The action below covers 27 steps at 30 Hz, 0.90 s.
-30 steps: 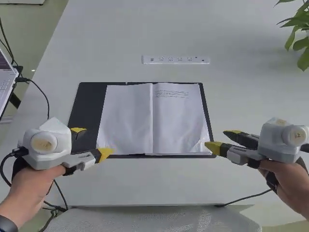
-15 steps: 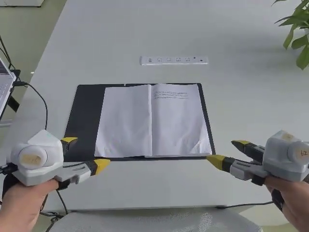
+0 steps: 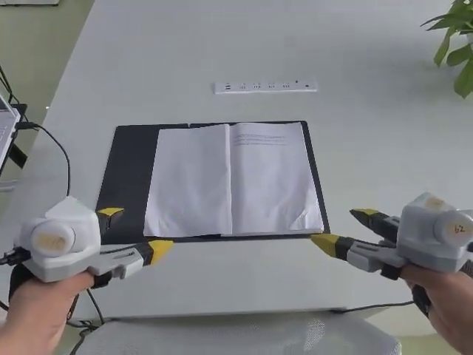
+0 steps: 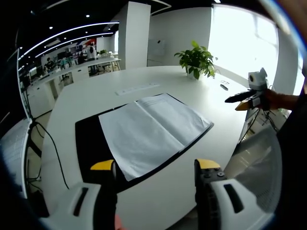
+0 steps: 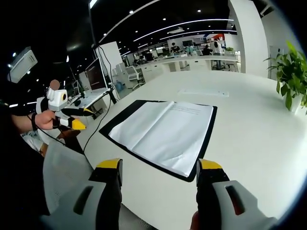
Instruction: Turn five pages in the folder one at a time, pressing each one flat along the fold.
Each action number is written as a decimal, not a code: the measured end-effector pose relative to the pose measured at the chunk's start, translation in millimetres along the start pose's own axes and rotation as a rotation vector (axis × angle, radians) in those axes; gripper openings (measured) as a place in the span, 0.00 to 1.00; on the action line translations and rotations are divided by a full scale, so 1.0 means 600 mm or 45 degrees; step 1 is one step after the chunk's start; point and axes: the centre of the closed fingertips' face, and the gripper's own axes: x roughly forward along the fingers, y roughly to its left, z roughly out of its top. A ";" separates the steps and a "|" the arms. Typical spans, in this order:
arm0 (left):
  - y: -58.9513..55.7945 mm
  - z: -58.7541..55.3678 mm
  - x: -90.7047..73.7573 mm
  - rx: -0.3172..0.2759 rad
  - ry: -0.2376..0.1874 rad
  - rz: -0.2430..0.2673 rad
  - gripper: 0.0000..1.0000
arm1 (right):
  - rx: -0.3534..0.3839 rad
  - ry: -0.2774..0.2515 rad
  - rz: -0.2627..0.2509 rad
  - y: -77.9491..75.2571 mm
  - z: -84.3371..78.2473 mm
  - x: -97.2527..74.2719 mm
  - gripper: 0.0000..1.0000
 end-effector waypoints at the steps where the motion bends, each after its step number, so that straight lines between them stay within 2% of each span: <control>1: -0.001 0.000 0.002 -0.001 0.001 -0.001 0.65 | -0.003 0.004 -0.002 -0.004 -0.004 0.001 0.61; 4: -0.013 0.005 0.015 0.009 0.007 -0.022 0.65 | -0.016 0.027 -0.007 -0.013 -0.012 -0.002 0.61; 10: -0.037 0.021 0.044 0.051 0.021 -0.075 0.64 | 0.023 -0.005 -0.006 -0.023 -0.010 -0.009 0.61; 13: -0.052 0.034 0.062 0.063 0.015 -0.114 0.64 | 0.033 -0.006 -0.014 -0.025 -0.011 -0.010 0.60; 27: -0.121 0.074 0.143 0.185 0.047 -0.258 0.62 | 0.069 -0.023 -0.023 -0.029 -0.018 -0.023 0.61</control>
